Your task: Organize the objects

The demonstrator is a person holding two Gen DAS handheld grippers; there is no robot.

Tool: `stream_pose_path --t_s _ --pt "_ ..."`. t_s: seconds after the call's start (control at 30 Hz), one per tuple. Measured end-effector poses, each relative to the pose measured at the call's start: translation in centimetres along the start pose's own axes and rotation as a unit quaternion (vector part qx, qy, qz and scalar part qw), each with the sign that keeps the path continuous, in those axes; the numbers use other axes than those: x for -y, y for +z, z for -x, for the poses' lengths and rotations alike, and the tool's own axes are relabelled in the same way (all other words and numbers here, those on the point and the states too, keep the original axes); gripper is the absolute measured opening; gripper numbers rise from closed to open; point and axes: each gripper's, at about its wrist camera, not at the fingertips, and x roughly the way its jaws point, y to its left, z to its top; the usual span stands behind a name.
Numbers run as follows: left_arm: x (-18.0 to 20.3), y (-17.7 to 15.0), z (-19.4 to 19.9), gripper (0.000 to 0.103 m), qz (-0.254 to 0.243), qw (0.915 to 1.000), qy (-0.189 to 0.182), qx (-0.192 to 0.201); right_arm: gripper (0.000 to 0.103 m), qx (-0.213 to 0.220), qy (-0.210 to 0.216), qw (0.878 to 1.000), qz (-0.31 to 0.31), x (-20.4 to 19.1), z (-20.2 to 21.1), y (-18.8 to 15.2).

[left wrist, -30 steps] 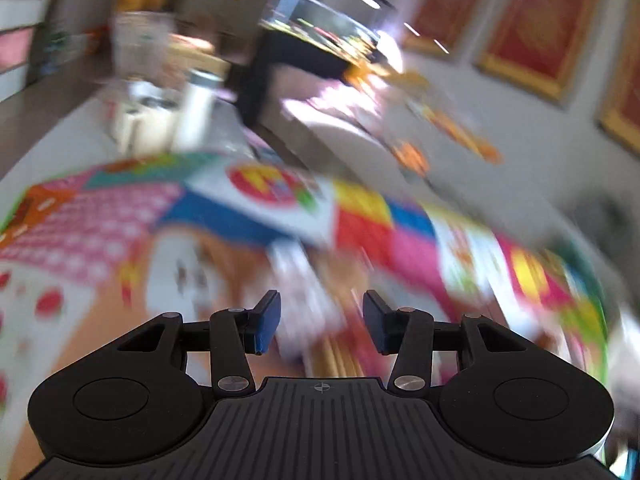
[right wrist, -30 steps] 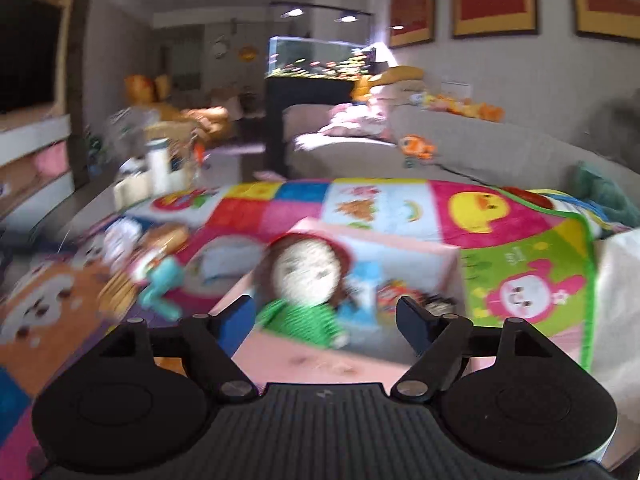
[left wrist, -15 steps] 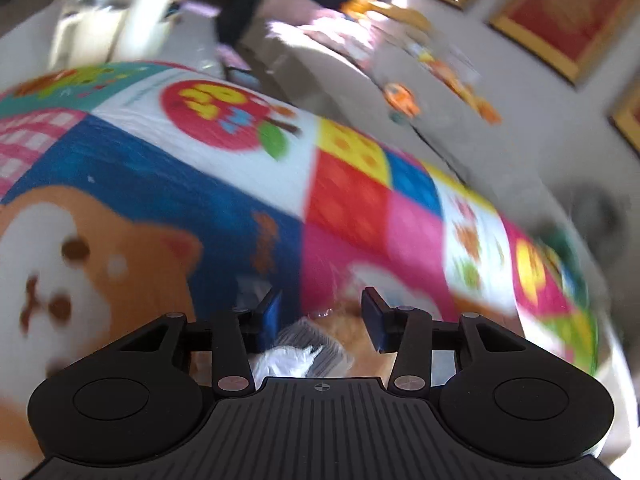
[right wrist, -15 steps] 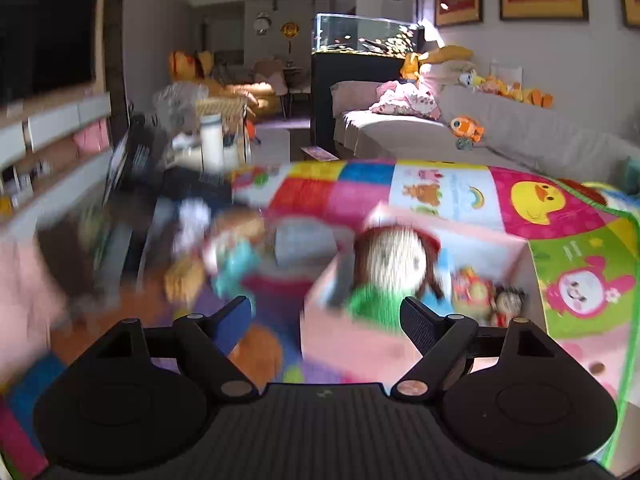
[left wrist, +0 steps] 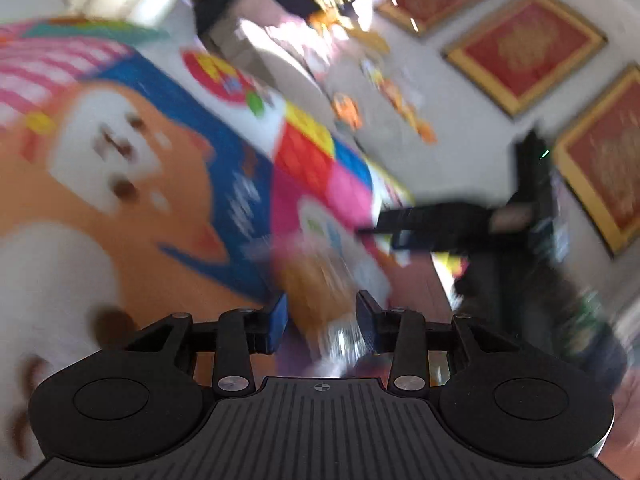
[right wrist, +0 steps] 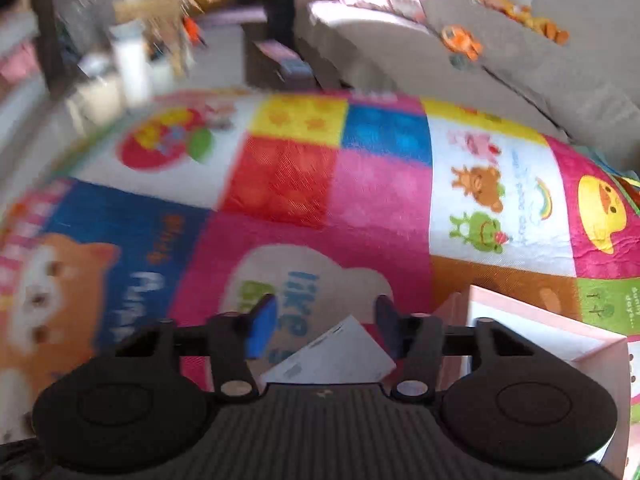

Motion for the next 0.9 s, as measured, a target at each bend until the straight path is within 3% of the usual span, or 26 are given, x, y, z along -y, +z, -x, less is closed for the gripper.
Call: stream_pose_path --t_s 0.17,0.27,0.47,0.63,0.73,0.83,0.9 --pt "-1.1 1.1 1.5 0.041 0.036 0.9988 0.004 0.033 0.044 -0.03 -0.041 0.998 0.029 -1.7 -2.5 -1.3" --pt "-1.5 1.4 1.4 0.041 0.046 0.9983 0.009 0.033 0.043 -0.036 -0.006 0.998 0.051 -2.8 -0.9 -2.9" --pt "-1.5 0.9 1.8 0.041 0.037 0.999 0.007 0.022 0.046 -0.015 0.051 0.991 0.125 -3.9 4.9 -10.6" --pt "-1.3 0.8 1.5 0.041 0.026 0.9995 -0.009 0.017 0.046 0.019 0.072 0.986 0.15 -3.0 8.7 -15.9" --pt "-0.4 0.8 2.1 0.041 0.014 0.9996 -0.017 0.018 0.046 0.038 0.056 0.986 0.153 -1.6 10.0 -18.2" --pt "1.9 0.2 4.4 0.041 -0.031 0.9989 -0.02 0.028 0.057 0.065 0.016 0.986 0.155 0.2 11.1 -20.1" --pt "3.6 -0.8 6.0 0.041 -0.073 0.9967 -0.02 0.028 0.075 0.087 -0.001 0.987 0.135 1.9 12.1 -20.9"
